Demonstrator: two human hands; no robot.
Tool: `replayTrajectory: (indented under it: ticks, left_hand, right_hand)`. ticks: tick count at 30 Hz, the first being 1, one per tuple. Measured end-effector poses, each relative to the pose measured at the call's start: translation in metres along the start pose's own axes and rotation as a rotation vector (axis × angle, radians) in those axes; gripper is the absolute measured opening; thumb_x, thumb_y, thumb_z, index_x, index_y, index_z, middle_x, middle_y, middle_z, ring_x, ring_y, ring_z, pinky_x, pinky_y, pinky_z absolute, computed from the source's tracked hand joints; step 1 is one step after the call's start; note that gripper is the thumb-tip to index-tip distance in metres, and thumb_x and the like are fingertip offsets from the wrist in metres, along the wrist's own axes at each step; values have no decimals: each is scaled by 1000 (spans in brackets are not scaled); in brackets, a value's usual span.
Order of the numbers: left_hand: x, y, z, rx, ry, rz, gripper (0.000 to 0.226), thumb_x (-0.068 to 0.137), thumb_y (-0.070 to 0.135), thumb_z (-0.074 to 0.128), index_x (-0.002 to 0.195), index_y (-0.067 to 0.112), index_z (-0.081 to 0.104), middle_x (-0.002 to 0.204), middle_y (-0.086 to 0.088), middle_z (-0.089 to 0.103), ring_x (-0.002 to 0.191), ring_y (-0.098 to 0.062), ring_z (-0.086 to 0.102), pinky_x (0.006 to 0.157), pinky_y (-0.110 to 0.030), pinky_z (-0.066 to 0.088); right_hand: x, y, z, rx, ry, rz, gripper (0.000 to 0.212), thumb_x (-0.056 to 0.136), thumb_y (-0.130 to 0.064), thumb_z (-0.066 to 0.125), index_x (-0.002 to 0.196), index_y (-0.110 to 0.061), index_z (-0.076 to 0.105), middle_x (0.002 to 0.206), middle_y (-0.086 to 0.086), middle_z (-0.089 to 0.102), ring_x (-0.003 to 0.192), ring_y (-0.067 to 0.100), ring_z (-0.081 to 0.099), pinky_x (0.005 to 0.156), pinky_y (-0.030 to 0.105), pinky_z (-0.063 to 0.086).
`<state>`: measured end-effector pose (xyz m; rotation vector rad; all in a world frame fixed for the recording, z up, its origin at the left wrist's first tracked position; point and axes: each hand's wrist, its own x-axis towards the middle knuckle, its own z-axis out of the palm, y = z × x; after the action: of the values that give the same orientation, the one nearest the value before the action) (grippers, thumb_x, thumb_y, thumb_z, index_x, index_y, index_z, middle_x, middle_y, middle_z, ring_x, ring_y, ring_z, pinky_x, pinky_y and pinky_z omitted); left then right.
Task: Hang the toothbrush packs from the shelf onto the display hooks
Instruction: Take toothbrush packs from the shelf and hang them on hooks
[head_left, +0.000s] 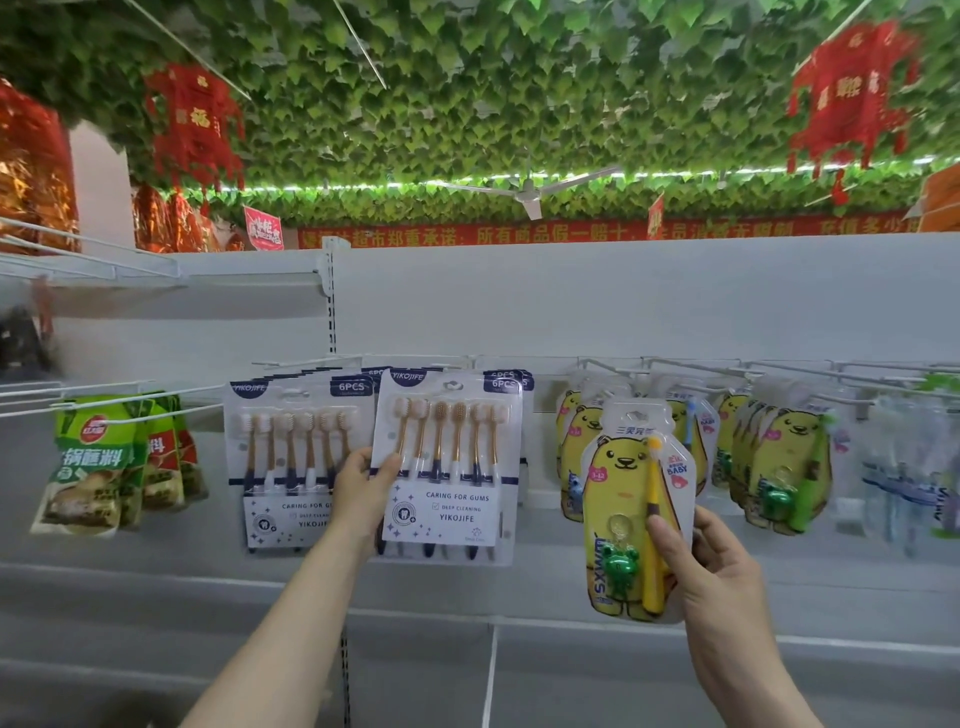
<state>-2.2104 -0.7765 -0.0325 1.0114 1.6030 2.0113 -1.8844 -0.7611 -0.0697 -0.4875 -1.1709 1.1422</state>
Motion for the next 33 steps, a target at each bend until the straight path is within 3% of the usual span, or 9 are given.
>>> replayTrajectory:
  ticks: [2, 6, 9, 11, 14, 20, 24, 28, 33]
  left_hand:
    - [0, -3, 0, 20, -1, -3, 25, 97, 22, 61, 118, 11, 54, 108, -1, 62, 95, -14, 59, 80, -28, 47]
    - [-3, -12, -2, 32, 52, -55, 41, 92, 28, 69, 123, 5, 55, 116, -9, 63, 104, -22, 59, 92, -35, 46]
    - [-14, -14, 0, 79, 146, -50, 40, 91, 25, 70, 122, 5, 54, 111, -7, 61, 101, -23, 58, 87, -35, 44]
    - [-27, -11, 3, 99, 210, -15, 45, 88, 30, 72, 123, 9, 52, 113, -3, 63, 102, -21, 59, 94, -37, 46]
    - [-53, 2, 14, 97, 252, 113, 45, 88, 33, 73, 121, 13, 51, 116, -1, 62, 105, -19, 60, 94, -34, 46]
    - [-99, 45, 52, 29, -155, 230, 25, 87, 35, 72, 107, 24, 62, 105, 7, 68, 101, -9, 63, 81, -22, 47]
    - [-117, 59, 77, 18, -387, 164, 38, 83, 43, 72, 113, 22, 62, 105, 6, 69, 93, 1, 64, 71, -16, 49]
    - [-127, 57, 99, -39, -402, 100, 23, 86, 24, 75, 104, 15, 65, 98, -1, 74, 82, -7, 71, 74, -24, 57]
    - [-132, 50, 114, -75, -374, 74, 8, 87, 15, 74, 93, 15, 69, 88, 0, 76, 71, -3, 71, 63, -19, 56]
  right_hand:
    - [-4, -2, 2, -17, 1, -2, 94, 35, -66, 92, 112, -18, 68, 102, 6, 77, 90, 21, 75, 63, 38, 63]
    - [-10, -3, 4, 24, 2, 21, 49, 69, -38, 83, 110, -15, 68, 102, 9, 77, 85, 18, 75, 59, 32, 61]
    - [-13, 0, 4, 1, 23, 26, 62, 64, -48, 87, 112, -14, 67, 102, 7, 77, 90, 22, 75, 63, 34, 62]
    - [-15, 3, 3, -1, 27, 46, 39, 79, -31, 77, 113, -14, 67, 104, 8, 77, 94, 25, 74, 66, 37, 63]
    - [-19, 7, 7, -22, 30, 72, 27, 87, -16, 69, 113, -14, 66, 102, 6, 77, 92, 23, 75, 68, 39, 63]
    - [-29, 11, 21, -27, 6, 108, 25, 89, -11, 69, 113, -13, 66, 102, 7, 77, 91, 23, 75, 67, 34, 62]
    - [-35, 10, 29, -50, 8, 115, 22, 89, -7, 69, 111, -11, 67, 99, 7, 77, 88, 21, 75, 67, 31, 61]
    - [-39, 5, 26, -75, 23, 121, 24, 90, -6, 69, 114, -9, 67, 100, 10, 77, 86, 19, 74, 65, 28, 58]
    - [-42, 1, 12, -94, 16, 138, 23, 89, -8, 70, 112, -9, 68, 97, 11, 77, 87, 21, 75, 68, 30, 59]
